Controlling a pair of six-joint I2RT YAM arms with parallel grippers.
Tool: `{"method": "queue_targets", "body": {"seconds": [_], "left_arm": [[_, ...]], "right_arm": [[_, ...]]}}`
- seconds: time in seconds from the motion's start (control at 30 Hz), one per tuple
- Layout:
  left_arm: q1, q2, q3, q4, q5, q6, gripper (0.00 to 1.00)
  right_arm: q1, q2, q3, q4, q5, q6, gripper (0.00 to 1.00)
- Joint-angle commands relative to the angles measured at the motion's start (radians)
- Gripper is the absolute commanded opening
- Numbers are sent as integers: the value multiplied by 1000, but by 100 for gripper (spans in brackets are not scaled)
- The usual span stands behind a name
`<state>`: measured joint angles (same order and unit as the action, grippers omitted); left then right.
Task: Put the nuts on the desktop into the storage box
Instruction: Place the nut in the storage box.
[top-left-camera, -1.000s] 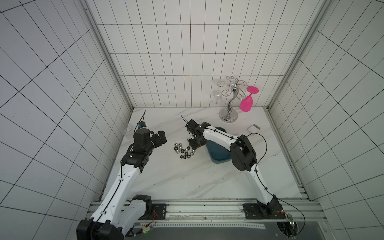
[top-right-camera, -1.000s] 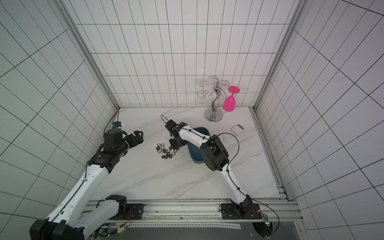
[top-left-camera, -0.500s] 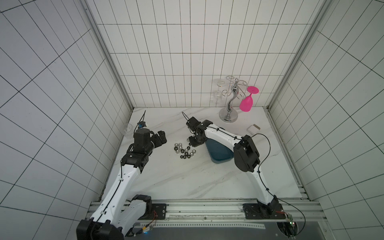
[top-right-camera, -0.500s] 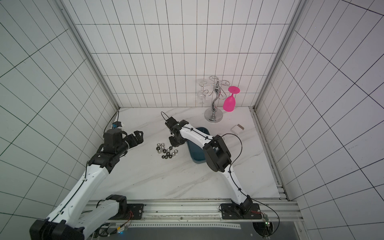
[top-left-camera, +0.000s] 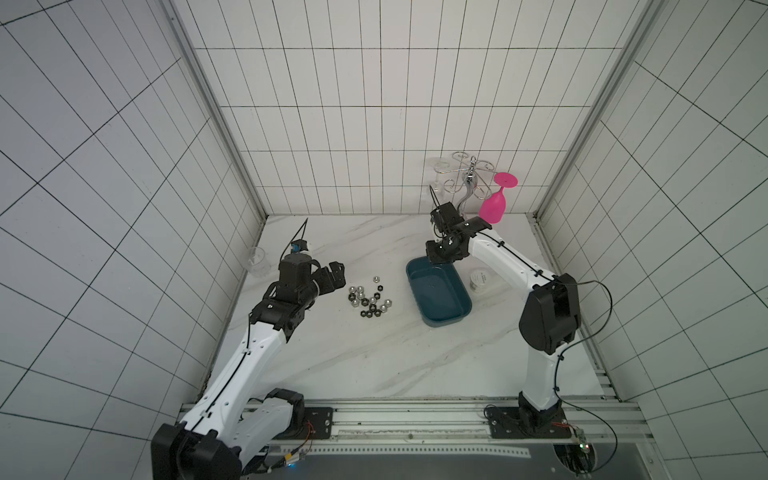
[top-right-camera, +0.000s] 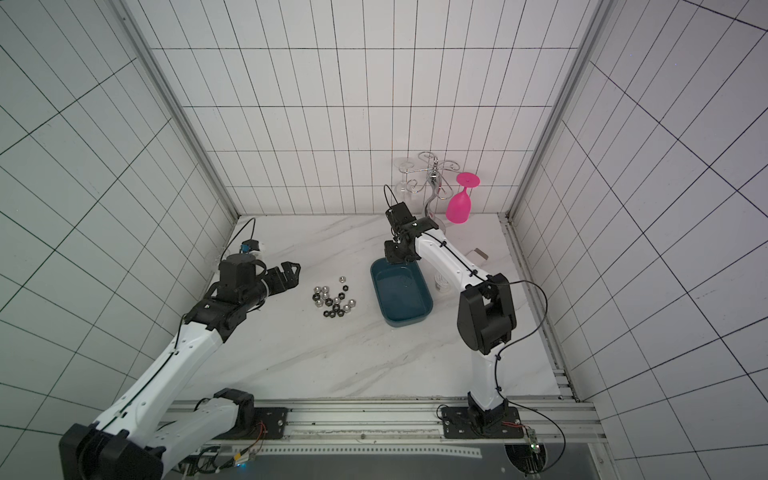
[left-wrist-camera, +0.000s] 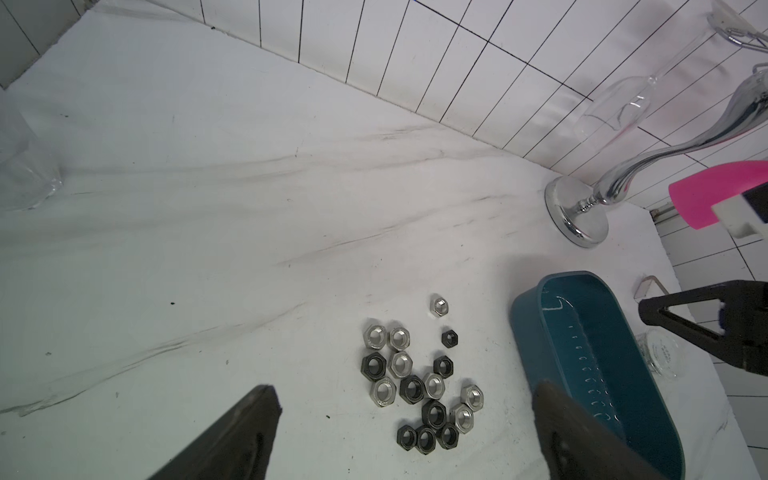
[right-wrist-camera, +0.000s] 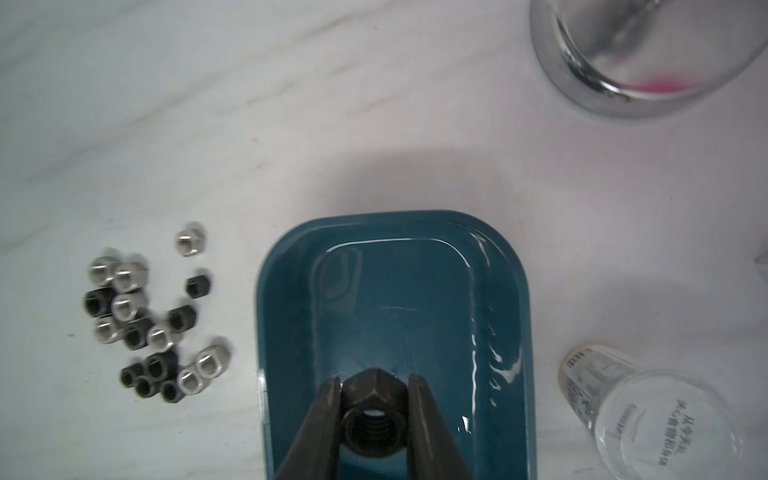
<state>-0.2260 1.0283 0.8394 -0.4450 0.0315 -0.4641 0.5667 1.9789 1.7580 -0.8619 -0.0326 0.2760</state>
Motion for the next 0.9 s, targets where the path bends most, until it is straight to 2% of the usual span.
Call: {"method": "queue_targets", "body": {"seconds": [0.0, 0.6, 0.7, 0.87], "left_arm": [[-10, 16, 37, 12, 5, 0, 99], [-29, 68, 56, 8, -12, -7, 99], [-29, 66, 56, 2, -16, -1, 98], [-29, 68, 68, -9, -20, 8, 99]], "right_arm": [[-4, 43, -12, -26, -11, -27, 16], [-18, 312, 233, -91, -28, -68, 21], [-12, 343, 268, -111, -22, -74, 25], [-11, 358, 282, -122, -15, -75, 38]]}}
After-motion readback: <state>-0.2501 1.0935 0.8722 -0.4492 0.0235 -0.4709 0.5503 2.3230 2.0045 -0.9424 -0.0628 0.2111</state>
